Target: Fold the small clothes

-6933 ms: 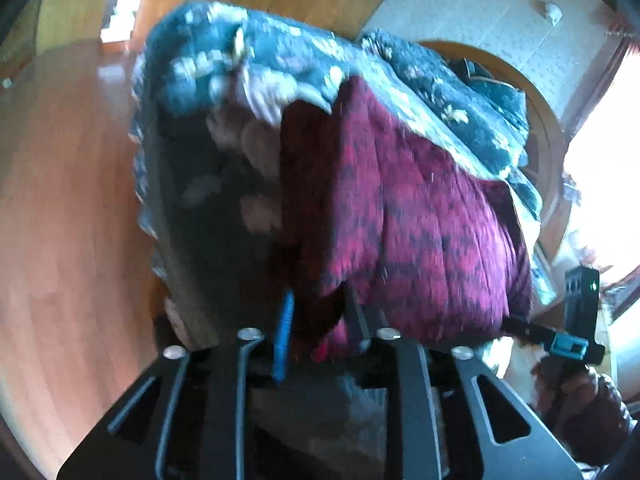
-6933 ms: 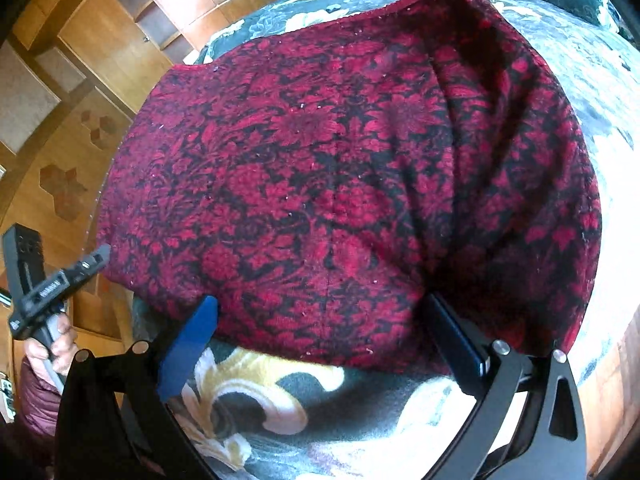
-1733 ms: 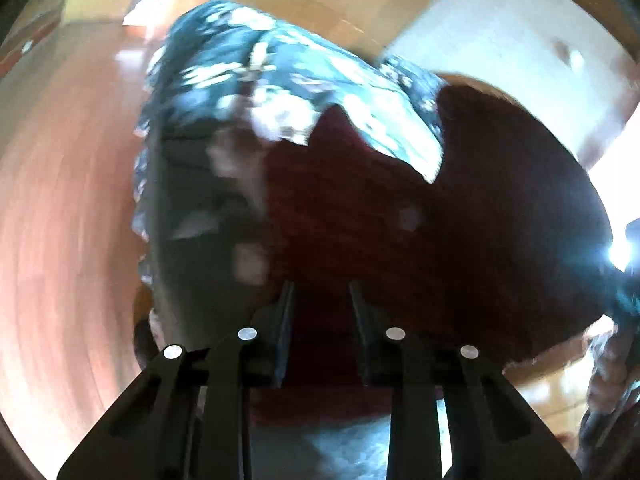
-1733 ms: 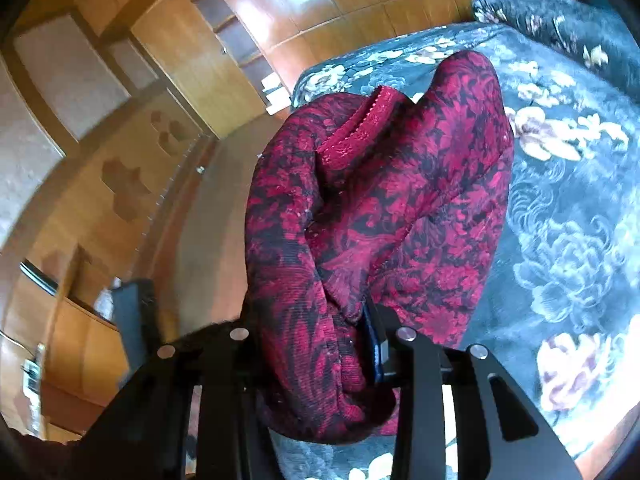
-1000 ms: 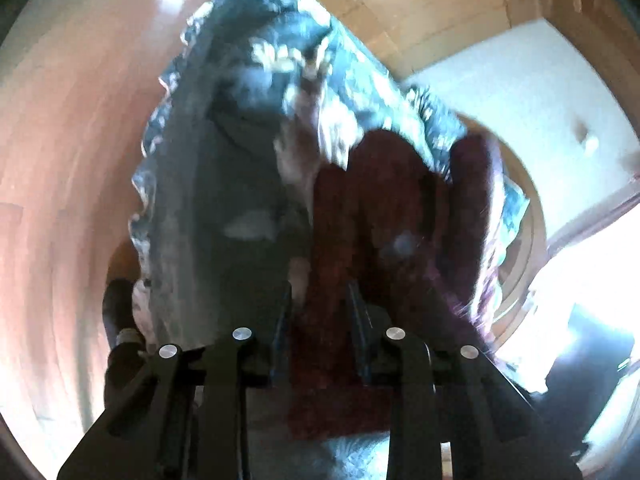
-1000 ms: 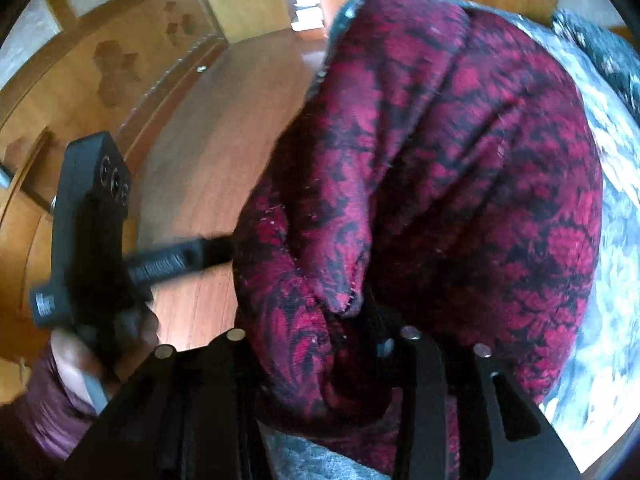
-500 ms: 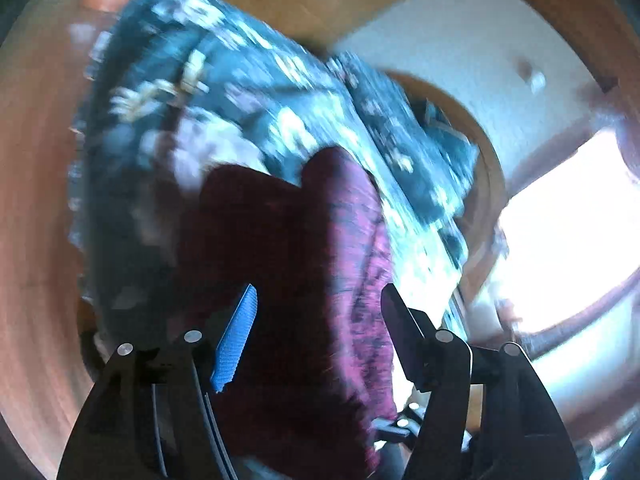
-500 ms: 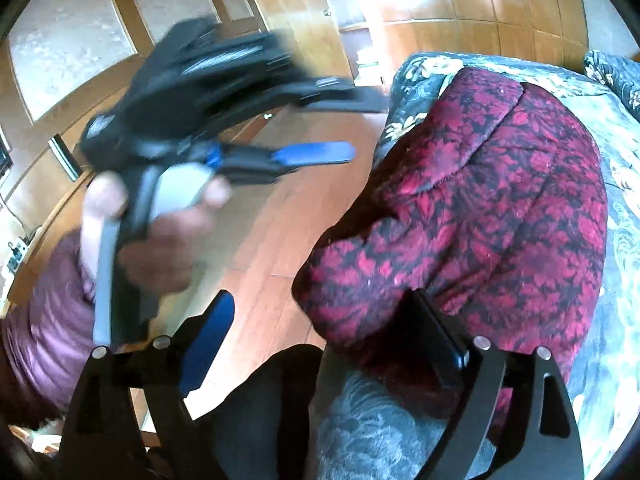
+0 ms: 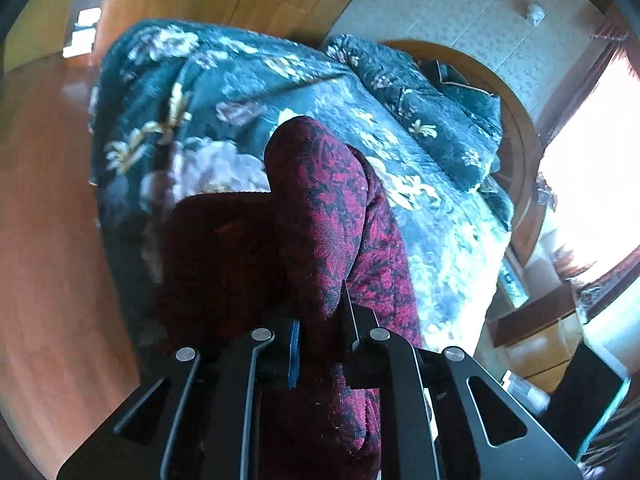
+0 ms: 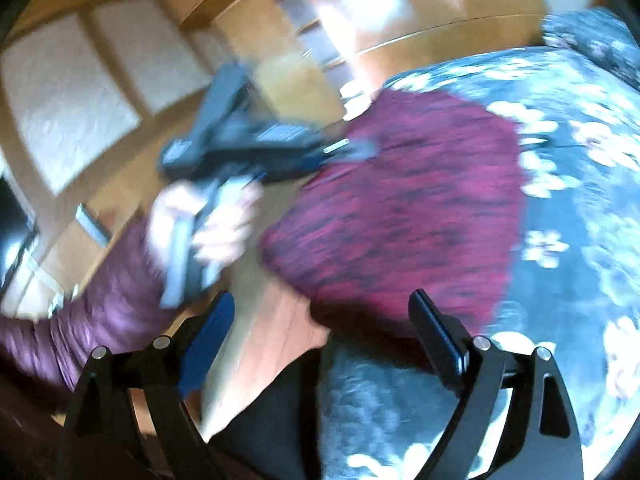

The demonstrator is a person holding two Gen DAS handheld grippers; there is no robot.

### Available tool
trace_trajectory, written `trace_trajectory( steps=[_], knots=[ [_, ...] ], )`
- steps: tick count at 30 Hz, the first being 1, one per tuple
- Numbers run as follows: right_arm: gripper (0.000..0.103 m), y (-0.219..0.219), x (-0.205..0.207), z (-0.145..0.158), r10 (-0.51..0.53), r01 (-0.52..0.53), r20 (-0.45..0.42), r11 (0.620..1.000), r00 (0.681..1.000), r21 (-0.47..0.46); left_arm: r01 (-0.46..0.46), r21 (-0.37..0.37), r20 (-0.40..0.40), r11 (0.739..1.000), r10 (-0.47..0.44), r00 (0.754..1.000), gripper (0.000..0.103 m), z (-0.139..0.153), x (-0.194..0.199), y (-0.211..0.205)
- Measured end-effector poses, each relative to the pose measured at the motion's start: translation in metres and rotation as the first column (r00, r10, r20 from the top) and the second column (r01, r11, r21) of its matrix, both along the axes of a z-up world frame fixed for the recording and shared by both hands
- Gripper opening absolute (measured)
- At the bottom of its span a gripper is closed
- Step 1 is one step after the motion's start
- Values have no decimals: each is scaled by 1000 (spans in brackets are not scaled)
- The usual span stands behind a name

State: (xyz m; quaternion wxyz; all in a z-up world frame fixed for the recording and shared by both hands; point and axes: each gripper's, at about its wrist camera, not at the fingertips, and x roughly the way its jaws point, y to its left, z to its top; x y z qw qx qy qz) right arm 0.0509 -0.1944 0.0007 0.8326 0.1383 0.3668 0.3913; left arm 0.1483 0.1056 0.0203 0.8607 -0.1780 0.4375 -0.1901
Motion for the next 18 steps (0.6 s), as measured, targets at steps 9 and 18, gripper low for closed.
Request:
trace_trajectory(
  steps=[9,18],
  knots=[
    [75,43,71,0,-37,41,42,994,998,-102,-128,-43,-50,991,126,991,14,-39,-28,43],
    [77,131,81,-73,11,73,171,877,985,-476,-252,36,-85,967,254,963,24,-87,-35,47]
  ],
)
